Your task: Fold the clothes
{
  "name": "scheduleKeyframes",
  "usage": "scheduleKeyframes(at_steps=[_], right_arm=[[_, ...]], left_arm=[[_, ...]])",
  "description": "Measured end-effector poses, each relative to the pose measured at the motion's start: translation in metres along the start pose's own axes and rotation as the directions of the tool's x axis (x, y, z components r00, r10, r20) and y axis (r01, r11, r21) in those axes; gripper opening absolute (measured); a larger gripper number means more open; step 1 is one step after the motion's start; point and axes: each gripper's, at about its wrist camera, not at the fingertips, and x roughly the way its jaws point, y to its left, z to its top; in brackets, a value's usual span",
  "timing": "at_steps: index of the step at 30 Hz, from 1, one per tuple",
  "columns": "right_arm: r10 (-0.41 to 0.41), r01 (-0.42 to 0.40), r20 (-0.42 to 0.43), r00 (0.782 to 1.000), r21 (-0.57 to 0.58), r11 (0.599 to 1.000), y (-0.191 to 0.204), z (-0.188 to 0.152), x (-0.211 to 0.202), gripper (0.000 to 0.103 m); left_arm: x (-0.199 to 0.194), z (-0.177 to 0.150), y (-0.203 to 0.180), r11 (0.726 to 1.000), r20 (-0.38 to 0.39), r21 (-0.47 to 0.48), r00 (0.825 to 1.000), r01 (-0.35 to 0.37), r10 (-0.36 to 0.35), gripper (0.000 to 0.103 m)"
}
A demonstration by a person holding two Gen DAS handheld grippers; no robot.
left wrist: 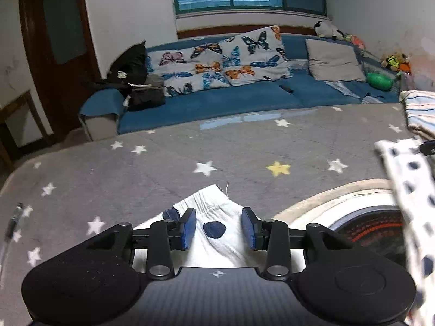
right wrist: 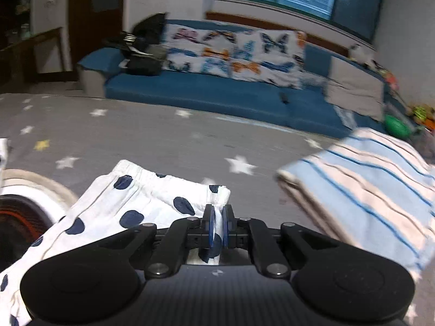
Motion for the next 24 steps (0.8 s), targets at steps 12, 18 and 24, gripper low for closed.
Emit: scheduleKeyframes(at_steps=[12, 18, 24], right_arm=[[0.099, -0.099, 0.016, 0.995, 0.009, 0.995, -0.022, -0.012, -0.055, 0.030], [0.263, -0.266, -0.042, 0.964, -0.055, 0.963, 0.007, -0.043, -0.083, 0.036], [0.282, -0.299, -0.116, 0.952, -0.184, 0.936, 0.031, -0.060, -0.109, 0.042]], left_arm=[[-0.050, -0.010, 0.012, 0.997, 0.049, -0.073, 0.998, 0.033, -0.029, 0.051], [-0.082, -0.047, 0.003, 0.993, 0.014, -0.076, 0.995, 0.095, -0.094, 0.050], [-0.101, -0.079, -0.003, 0.996, -0.019, -0.031, 0.996, 0.089, -0.090, 0.047]])
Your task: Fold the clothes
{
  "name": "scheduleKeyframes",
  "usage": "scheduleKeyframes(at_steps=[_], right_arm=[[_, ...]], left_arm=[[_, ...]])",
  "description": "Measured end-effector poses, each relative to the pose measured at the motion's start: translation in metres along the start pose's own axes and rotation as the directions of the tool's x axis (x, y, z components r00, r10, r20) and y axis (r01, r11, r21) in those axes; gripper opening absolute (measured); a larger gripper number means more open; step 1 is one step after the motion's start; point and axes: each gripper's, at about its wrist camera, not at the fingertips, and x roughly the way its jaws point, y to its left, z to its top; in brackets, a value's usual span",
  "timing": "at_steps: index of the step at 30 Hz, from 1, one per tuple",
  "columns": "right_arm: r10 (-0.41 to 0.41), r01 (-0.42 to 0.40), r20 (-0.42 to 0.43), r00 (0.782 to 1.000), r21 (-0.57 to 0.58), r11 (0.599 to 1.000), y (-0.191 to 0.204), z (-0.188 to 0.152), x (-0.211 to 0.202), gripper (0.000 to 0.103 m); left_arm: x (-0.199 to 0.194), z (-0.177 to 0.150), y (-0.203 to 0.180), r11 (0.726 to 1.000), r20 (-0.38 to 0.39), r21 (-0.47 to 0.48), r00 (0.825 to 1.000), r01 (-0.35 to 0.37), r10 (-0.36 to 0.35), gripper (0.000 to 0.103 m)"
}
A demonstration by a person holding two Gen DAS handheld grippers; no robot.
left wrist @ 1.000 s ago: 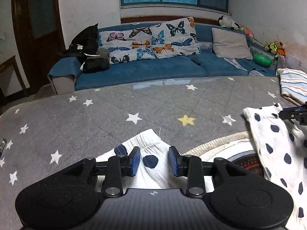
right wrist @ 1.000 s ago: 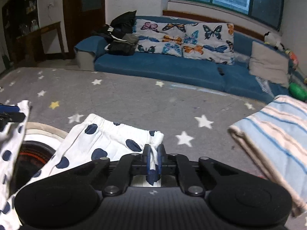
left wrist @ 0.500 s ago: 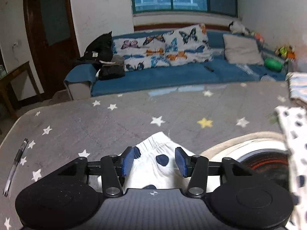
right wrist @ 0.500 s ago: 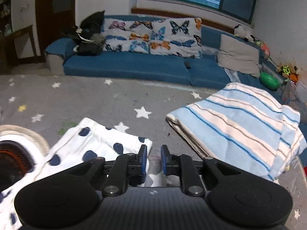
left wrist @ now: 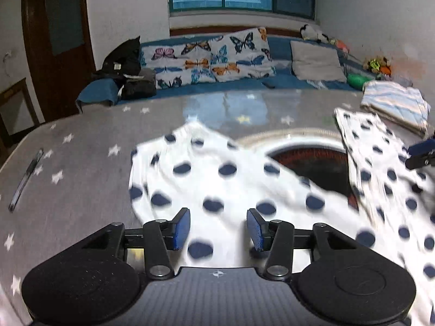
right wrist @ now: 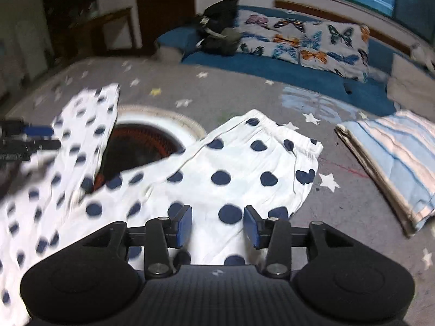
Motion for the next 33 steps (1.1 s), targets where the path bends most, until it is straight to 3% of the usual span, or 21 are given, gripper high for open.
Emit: scheduleKeyframes(at_steps=[5, 10, 12, 15, 22, 27, 33], right_arm=[[-0.129, 0.126, -0.050, 0.990, -0.045, 0.991, -0.008, 0.005, -0.019, 0.042], [-0.194, 0.187, -0.065, 0.979, -0.104, 0.977, -0.014, 0.004, -0.054, 0.046], [-0.190, 0.182, -0.064, 0.980, -0.108, 0.977, -0.010, 0.000, -0.063, 0.046], [-0.143, 0.138, -0.062, 0.988, -0.081, 0.987, 0.000, -0.013, -0.063, 0.046], [-0.041, 0.040, -0.064, 0.997, -0.015, 0.999, 0.025, -0.043, -0.036, 0.046], [-0.034, 0.035, -0.049, 0.998, 0.035, 0.999, 0.024, -0.058, -0.031, 0.045], [-0.111, 0.112, -0.046, 0.993, 0.024, 0.993, 0.015, -0.072, -0.049, 0.045]], left_arm=[[-0.008, -0.011, -0.002, 0.997, 0.001, 0.054, 0.998, -0.056, 0.056, 0.043], [-0.017, -0.017, 0.002, 0.992, -0.006, 0.067, 0.995, -0.103, 0.103, 0.043], [-0.023, -0.018, 0.006, 0.994, -0.011, 0.034, 0.994, -0.104, 0.104, 0.041], [-0.042, -0.022, 0.000, 0.999, 0.005, -0.008, 0.999, -0.040, 0.040, 0.041], [-0.076, -0.043, -0.039, 0.995, 0.021, 0.055, 0.996, 0.082, -0.083, 0.041], [-0.076, -0.060, -0.047, 0.994, -0.005, 0.080, 0.998, 0.069, -0.069, 0.041], [-0.082, -0.071, -0.043, 0.997, -0.017, 0.068, 0.999, 0.031, -0.029, 0.041]])
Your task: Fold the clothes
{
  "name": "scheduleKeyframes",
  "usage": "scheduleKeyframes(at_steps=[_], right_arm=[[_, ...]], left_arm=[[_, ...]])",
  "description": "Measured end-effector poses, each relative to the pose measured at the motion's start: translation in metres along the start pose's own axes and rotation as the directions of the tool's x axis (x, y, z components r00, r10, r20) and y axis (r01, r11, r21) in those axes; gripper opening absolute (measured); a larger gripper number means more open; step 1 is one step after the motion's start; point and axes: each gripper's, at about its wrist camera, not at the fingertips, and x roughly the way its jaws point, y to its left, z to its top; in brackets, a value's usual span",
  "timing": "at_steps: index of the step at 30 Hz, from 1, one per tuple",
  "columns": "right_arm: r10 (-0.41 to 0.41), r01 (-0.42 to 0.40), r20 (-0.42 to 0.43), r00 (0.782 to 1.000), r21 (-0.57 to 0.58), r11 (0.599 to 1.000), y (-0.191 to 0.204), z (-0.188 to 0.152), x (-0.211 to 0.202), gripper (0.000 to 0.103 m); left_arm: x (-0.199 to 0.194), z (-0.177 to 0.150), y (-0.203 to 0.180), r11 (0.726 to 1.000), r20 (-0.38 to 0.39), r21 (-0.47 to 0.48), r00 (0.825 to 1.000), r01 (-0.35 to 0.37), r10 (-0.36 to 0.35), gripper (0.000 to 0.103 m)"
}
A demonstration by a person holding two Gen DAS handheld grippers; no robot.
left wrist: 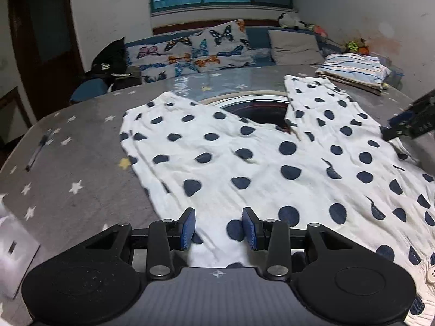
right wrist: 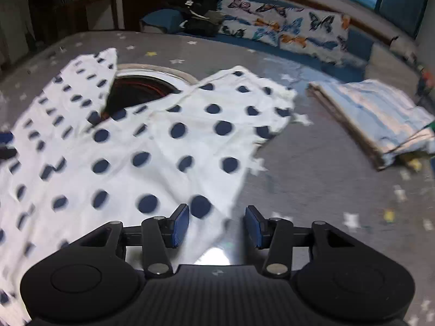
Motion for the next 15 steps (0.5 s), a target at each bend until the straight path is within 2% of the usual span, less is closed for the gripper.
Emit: scheduleKeyframes(at_steps=[2, 5, 7, 15], right_arm=[[0.004, -0.004, 0.018, 1.000, -0.004, 1.000, 0.001, -0.006, -0.011, 0.045], [0.046, -0.045, 0.050, 0.998, -0.015, 0.999, 0.009, -0.014, -0.030, 0.046], [0.085, -0.083, 0.065, 0.994, -0.036, 0.996, 0.018, -0.021, -0.042, 0.047], [0.244, -0.237, 0.079, 0.966, -0.096, 0.967, 0.064, -0.055, -0.071, 0.048]], left_arm=[[-0.006, -0.002, 0.000, 1.000, -0.006, -0.014, 1.000, 0.001, -0.001, 0.040], [-0.025, -0.008, -0.012, 1.000, 0.016, 0.014, 0.999, 0.027, -0.027, 0.042], [-0.036, -0.012, -0.023, 0.997, 0.021, 0.032, 0.997, 0.076, -0.076, 0.042], [-0.071, -0.033, -0.056, 0.980, 0.016, 0.070, 0.982, 0.187, -0.189, 0.046]])
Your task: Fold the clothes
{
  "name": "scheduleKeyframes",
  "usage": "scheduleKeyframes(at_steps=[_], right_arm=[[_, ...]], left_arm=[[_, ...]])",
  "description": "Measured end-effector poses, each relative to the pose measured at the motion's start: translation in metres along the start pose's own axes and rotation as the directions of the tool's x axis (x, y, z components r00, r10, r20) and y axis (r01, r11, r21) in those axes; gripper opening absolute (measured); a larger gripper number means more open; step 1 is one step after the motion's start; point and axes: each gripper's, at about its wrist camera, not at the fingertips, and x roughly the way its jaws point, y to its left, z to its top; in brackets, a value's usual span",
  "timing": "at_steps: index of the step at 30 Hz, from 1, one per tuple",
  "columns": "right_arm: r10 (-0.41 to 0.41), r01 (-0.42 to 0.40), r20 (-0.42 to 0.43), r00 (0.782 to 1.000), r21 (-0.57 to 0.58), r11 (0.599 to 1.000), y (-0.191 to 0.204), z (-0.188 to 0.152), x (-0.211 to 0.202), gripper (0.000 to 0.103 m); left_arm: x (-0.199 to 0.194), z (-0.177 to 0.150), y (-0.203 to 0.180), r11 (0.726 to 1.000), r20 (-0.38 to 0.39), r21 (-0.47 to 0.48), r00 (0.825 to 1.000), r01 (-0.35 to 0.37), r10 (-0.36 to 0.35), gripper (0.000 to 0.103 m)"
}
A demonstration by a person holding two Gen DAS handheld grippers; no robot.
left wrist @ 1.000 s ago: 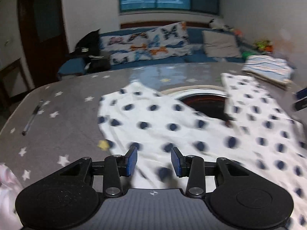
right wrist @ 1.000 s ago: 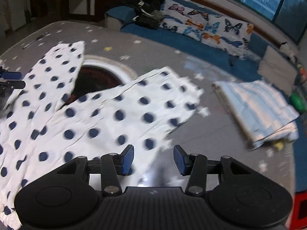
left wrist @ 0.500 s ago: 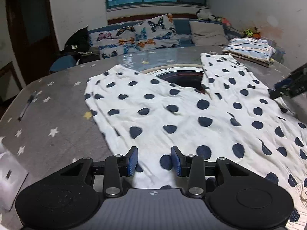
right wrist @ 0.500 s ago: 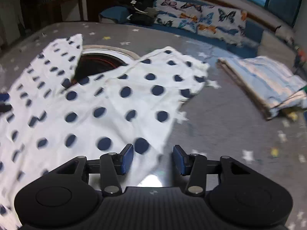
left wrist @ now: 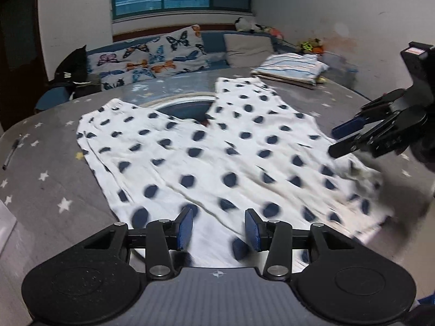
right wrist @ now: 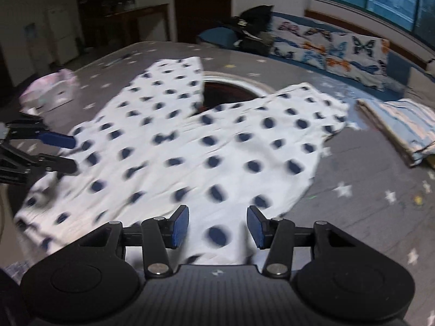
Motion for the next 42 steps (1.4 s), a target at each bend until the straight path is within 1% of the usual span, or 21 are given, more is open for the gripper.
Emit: scheduleKeyframes(at_steps=[2, 5, 11, 13, 16, 19, 22, 24, 27, 30, 35, 36, 38, 42], right_arm=[[0.018, -0.018, -0.001, 1.000, -0.012, 1.000, 0.010, -0.008, -0.002, 0.048], [0.017, -0.017, -0.012, 1.000, -0.031, 0.999, 0.018, -0.020, -0.003, 0.050], [-0.021, 0.021, -0.003, 1.000, 0.008, 1.000, 0.008, -0.033, -0.014, 0.050], [-0.024, 0.024, 0.014, 1.000, 0.025, 0.999, 0.007, -0.034, -0.020, 0.050], [-0.006, 0.005, 0.037, 0.999, 0.023, 1.000, 0.013, -0.035, -0.027, 0.050], [0.027, -0.027, 0.044, 0.999, -0.009, 1.000, 0.027, -0.038, -0.028, 0.050], [0.039, -0.038, 0.021, 0.999, -0.033, 0.999, 0.038, -0.044, -0.023, 0.050], [0.036, -0.035, 0.008, 0.999, -0.041, 0.999, 0.040, -0.048, -0.021, 0.050], [0.037, -0.037, -0.005, 0.999, -0.042, 0.998, 0.041, -0.051, -0.024, 0.050], [0.042, -0.043, -0.026, 0.999, -0.040, 0.998, 0.043, -0.055, -0.026, 0.050], [0.067, -0.069, -0.026, 0.997, -0.068, 0.995, 0.051, -0.055, -0.033, 0.050], [0.071, -0.073, -0.021, 0.997, -0.073, 0.995, 0.051, -0.053, -0.036, 0.050], [0.084, -0.084, -0.005, 0.996, -0.077, 0.993, 0.051, -0.047, -0.039, 0.050], [0.104, -0.101, 0.031, 0.994, -0.080, 0.992, 0.050, -0.035, -0.044, 0.051]], left_arm=[[-0.008, -0.005, -0.007, 0.999, 0.004, 0.009, 1.000, 0.030, -0.030, 0.046], [-0.019, -0.016, -0.019, 0.997, 0.003, 0.032, 0.997, 0.072, -0.072, 0.046], [-0.033, -0.031, -0.035, 0.989, -0.006, 0.084, 0.992, 0.126, -0.126, 0.046], [-0.035, -0.034, -0.038, 0.988, -0.005, 0.091, 0.993, 0.122, -0.122, 0.046], [-0.034, -0.039, -0.041, 0.988, -0.011, 0.101, 0.993, 0.116, -0.116, 0.046], [-0.032, -0.044, -0.044, 0.987, -0.019, 0.124, 0.995, 0.103, -0.101, 0.045], [-0.031, -0.048, -0.044, 0.987, -0.022, 0.130, 0.995, 0.095, -0.093, 0.039], [-0.034, -0.049, -0.042, 0.987, -0.016, 0.139, 0.996, 0.085, -0.084, 0.030], [-0.042, -0.047, -0.038, 0.986, -0.007, 0.145, 0.996, 0.084, -0.084, 0.021], [-0.049, -0.046, -0.035, 0.986, 0.001, 0.145, 0.996, 0.086, -0.087, 0.017], [-0.053, -0.047, -0.028, 0.985, -0.027, 0.144, 0.995, 0.098, -0.095, 0.018], [-0.053, -0.047, -0.027, 0.984, -0.037, 0.144, 0.995, 0.102, -0.097, 0.020], [-0.053, -0.046, -0.023, 0.985, -0.045, 0.132, 0.993, 0.110, -0.105, 0.028], [-0.063, -0.039, -0.013, 0.982, -0.021, 0.108, 0.988, 0.154, -0.153, 0.030]])
